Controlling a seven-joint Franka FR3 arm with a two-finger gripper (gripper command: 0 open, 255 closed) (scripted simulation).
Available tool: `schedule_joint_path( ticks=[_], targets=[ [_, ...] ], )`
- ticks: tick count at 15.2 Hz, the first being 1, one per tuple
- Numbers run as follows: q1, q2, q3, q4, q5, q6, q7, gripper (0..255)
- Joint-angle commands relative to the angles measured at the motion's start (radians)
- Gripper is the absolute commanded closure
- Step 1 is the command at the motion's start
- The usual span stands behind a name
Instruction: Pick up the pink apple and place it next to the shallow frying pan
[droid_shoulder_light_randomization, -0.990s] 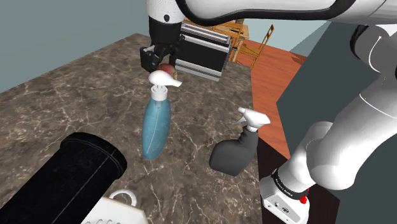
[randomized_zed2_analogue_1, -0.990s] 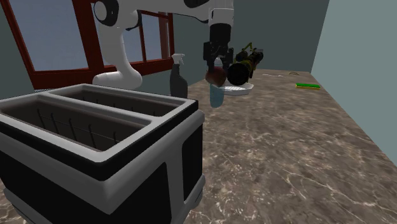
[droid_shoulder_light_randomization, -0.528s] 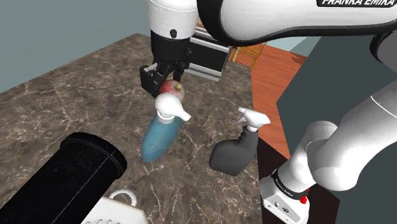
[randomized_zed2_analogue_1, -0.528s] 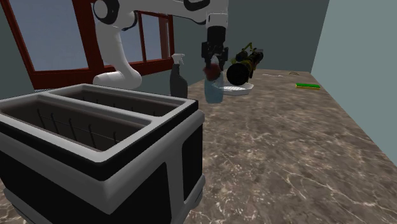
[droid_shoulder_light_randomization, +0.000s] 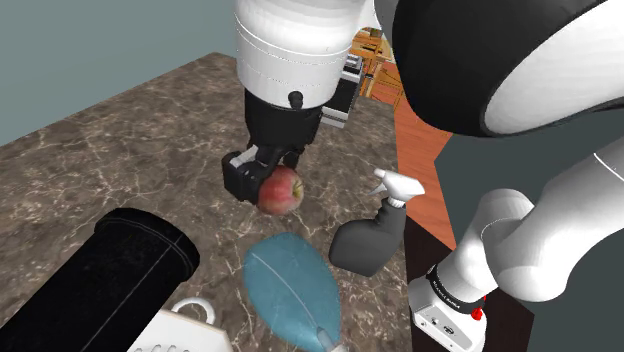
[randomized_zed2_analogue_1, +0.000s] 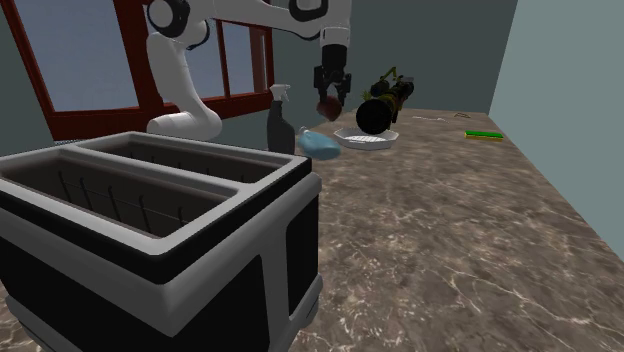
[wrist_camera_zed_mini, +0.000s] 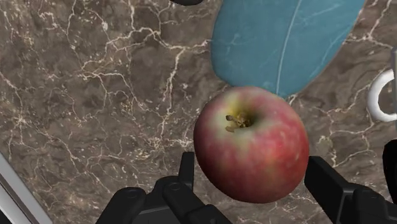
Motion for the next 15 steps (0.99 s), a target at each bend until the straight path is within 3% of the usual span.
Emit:
schedule_joint_path(
  ticks=[1, 15],
  targets=[
    [0.02, -0.009, 0.028, -0.005, 0.01, -0.011, 0.046, 255],
    [0.149, 0.072, 0.265, 0.11, 0.015, -0.117, 0.405, 255]
  ],
)
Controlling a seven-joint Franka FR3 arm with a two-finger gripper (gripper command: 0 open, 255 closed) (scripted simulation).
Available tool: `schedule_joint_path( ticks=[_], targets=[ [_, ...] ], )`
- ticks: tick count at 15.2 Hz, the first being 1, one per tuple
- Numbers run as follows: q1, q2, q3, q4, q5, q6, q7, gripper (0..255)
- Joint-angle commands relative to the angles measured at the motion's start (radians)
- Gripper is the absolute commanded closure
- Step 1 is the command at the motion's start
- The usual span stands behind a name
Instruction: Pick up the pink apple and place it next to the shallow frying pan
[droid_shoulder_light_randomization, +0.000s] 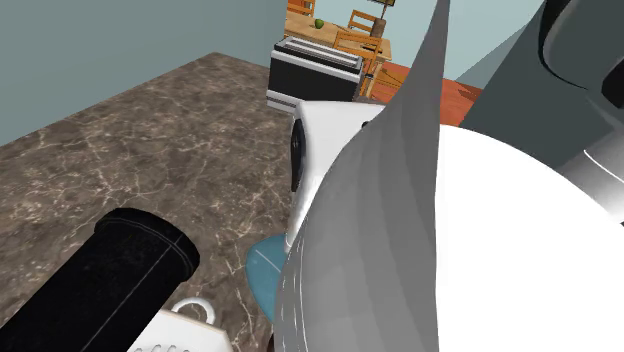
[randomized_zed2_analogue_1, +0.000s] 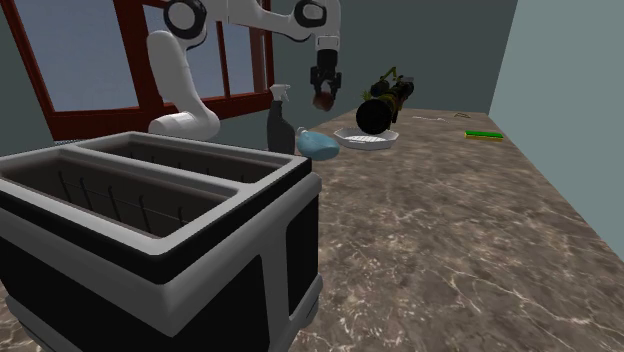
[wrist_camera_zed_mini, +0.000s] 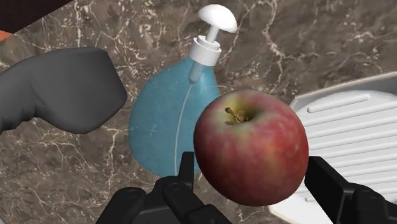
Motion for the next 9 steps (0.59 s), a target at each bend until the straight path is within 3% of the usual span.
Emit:
schedule_joint_path(
  ticks=[1, 5, 9],
  targets=[
    [0.019, 0.03, 0.038, 0.029, -0.012, -0.016, 0.061, 255],
    [0.07, 0.126, 0.119, 0.113, -0.062, -0.058, 0.197, 255],
    [0.157, 0.258, 0.186, 0.222, -0.147, -0.115, 0.346, 255]
  ],
)
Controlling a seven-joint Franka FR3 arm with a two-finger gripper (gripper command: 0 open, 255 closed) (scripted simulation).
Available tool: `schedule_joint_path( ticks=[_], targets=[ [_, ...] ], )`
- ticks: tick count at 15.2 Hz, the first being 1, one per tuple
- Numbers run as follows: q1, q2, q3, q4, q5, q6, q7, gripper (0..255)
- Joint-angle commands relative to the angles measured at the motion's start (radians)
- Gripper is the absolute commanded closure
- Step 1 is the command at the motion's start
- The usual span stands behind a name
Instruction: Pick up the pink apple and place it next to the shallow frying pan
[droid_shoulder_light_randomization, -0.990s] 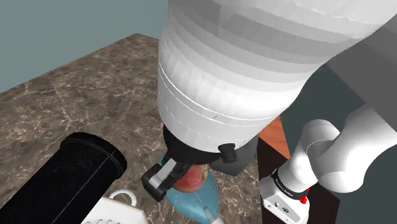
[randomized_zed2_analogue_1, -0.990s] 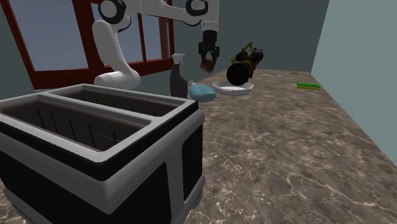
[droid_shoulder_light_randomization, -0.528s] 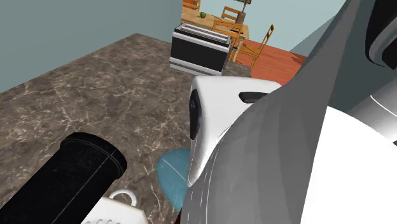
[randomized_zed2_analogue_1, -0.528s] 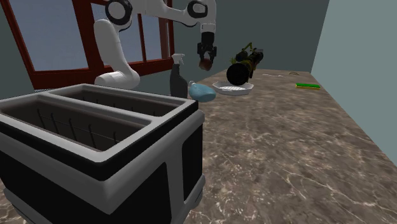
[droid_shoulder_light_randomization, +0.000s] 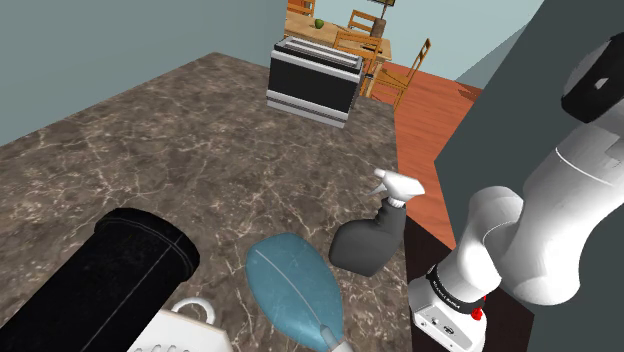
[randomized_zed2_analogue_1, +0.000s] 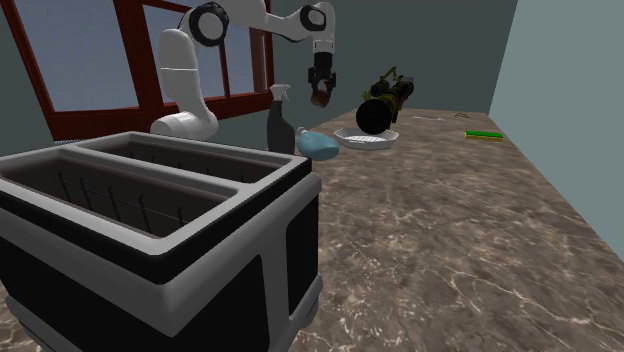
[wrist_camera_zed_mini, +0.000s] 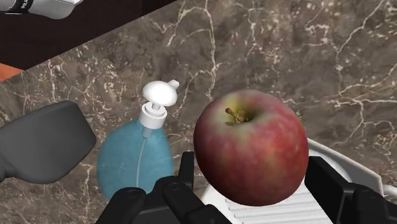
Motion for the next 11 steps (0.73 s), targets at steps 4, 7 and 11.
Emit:
schedule_joint_path(
  ticks=[4, 7, 11],
  targets=[
    [0.172, 0.207, 0.045, 0.188, -0.138, -0.099, 0.19, 255],
    [0.192, 0.224, 0.042, 0.179, -0.148, -0.082, 0.212, 255],
    [0.173, 0.212, 0.043, 0.112, -0.139, -0.024, 0.217, 255]
  ],
)
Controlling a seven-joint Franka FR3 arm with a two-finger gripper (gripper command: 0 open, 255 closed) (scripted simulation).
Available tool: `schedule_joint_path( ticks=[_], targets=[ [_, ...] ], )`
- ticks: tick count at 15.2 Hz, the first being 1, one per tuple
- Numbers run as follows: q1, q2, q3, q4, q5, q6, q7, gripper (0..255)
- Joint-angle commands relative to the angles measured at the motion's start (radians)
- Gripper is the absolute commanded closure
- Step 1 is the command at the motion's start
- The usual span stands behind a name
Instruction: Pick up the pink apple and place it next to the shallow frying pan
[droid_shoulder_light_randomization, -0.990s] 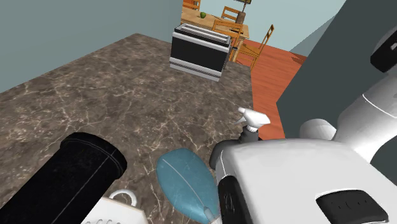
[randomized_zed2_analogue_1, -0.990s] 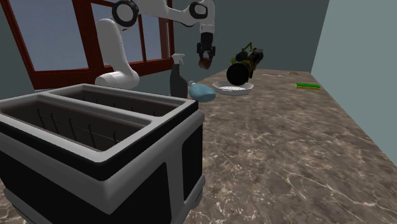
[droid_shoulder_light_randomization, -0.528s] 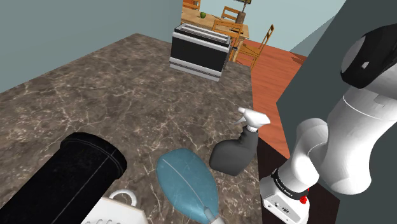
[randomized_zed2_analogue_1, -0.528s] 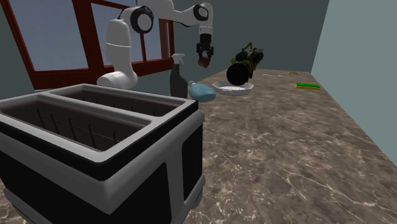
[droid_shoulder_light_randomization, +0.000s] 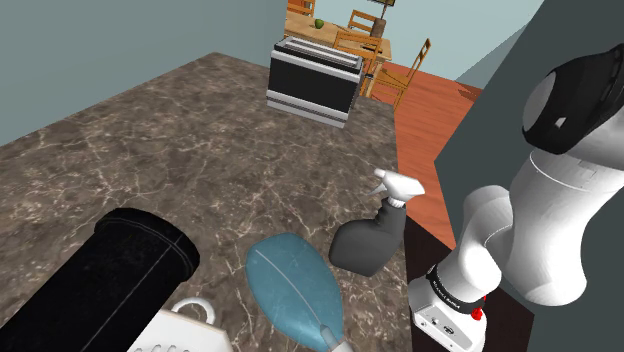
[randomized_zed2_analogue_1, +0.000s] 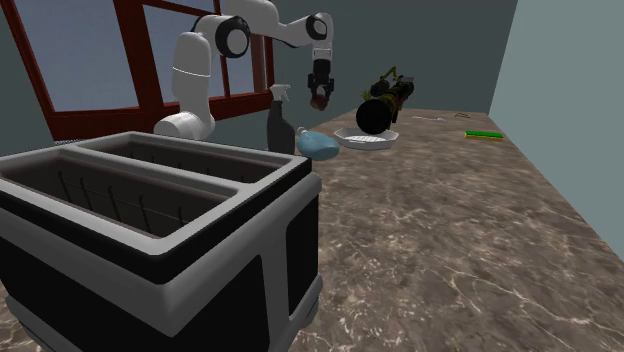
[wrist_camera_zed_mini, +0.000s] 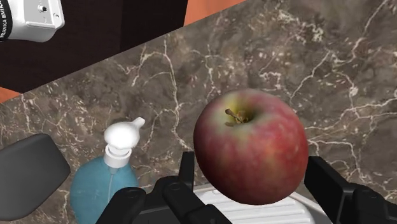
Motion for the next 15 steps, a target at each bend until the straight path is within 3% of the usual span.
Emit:
schedule_joint_path(
  ticks=[1, 15],
  targets=[
    [-0.005, 0.0, -0.001, -0.027, 0.0, 0.027, 0.004, 255],
    [-0.031, 0.007, -0.009, -0.21, -0.012, 0.208, 0.039, 255]
  ],
)
